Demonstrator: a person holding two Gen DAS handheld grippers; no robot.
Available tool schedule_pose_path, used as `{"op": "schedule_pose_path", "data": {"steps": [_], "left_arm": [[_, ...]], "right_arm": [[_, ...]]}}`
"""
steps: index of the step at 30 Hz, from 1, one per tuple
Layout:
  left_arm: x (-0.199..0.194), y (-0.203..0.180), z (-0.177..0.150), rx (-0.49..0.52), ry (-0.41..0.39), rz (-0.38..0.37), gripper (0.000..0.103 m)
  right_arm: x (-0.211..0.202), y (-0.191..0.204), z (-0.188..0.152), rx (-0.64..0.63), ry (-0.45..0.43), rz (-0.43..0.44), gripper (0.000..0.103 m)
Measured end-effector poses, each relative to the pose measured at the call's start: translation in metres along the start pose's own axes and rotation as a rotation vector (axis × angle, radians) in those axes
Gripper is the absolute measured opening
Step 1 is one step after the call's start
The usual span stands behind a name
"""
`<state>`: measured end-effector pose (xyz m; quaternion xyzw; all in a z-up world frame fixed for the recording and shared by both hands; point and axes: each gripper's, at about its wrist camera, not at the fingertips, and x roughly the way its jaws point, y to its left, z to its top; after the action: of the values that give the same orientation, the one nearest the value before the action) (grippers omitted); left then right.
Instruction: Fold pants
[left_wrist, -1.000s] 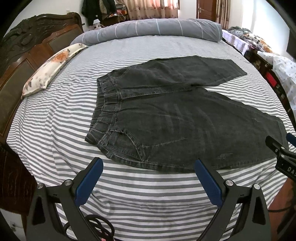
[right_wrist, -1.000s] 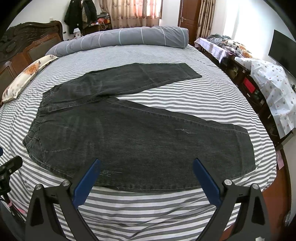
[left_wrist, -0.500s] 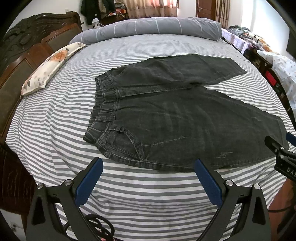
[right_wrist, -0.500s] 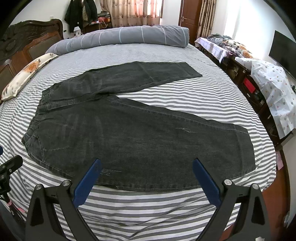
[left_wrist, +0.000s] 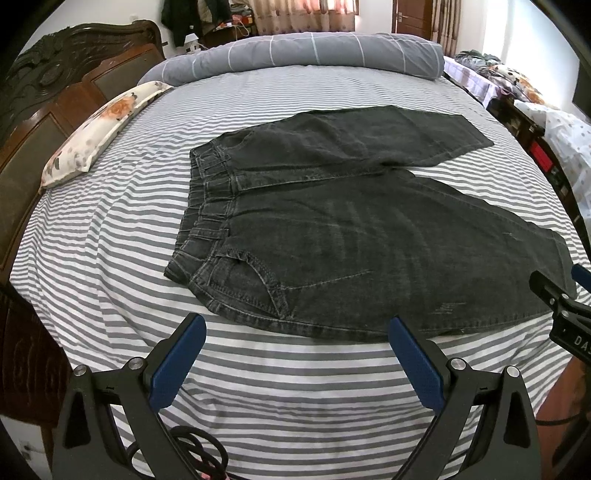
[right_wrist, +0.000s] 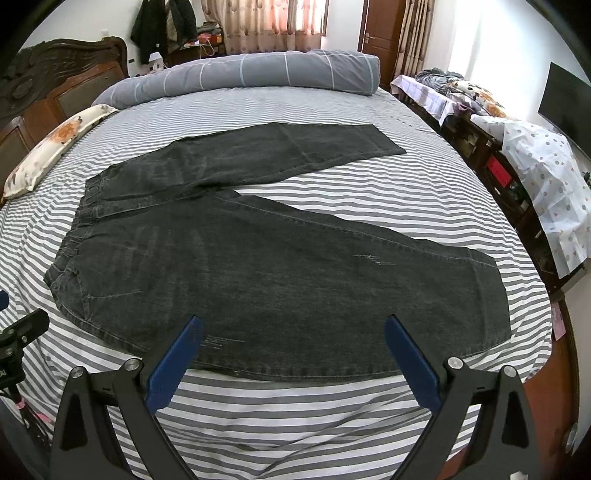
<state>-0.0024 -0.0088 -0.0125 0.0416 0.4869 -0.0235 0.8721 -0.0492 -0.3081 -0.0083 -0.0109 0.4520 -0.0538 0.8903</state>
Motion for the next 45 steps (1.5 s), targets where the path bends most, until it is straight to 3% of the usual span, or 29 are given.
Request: {"op": "schedule_pose_path", "data": {"steps": [14, 22, 29, 31, 37, 39, 45], "left_arm": [[0.007, 0.007, 0.000, -0.012, -0.002, -0.005, 0.099], [0.029, 0.033, 0.013, -0.051, 0.001, -0.026, 0.093], [0.060, 0.089, 0.043, -0.134, -0.009, -0.037, 0.070], [0.071, 0.111, 0.056, -0.184, 0.001, -0.075, 0.067], [0.108, 0.160, 0.097, -0.267, -0.067, -0.174, 0.056], [0.126, 0.173, 0.111, -0.297, -0.057, -0.200, 0.047], [0.181, 0.203, 0.153, -0.385, -0.041, -0.253, 0.034]], "right_arm": [[-0.002, 0.002, 0.002, 0.027, -0.016, 0.022, 0.098], [0.001, 0.000, 0.003, 0.104, -0.066, 0.074, 0.098], [0.017, 0.015, 0.017, 0.087, -0.099, 0.090, 0.098], [0.023, 0.023, 0.026, 0.081, -0.103, 0.107, 0.098], [0.053, 0.051, 0.057, 0.069, -0.133, 0.127, 0.098], [0.070, 0.063, 0.070, 0.060, -0.117, 0.135, 0.098], [0.120, 0.099, 0.107, 0.019, -0.077, 0.148, 0.098]]}}
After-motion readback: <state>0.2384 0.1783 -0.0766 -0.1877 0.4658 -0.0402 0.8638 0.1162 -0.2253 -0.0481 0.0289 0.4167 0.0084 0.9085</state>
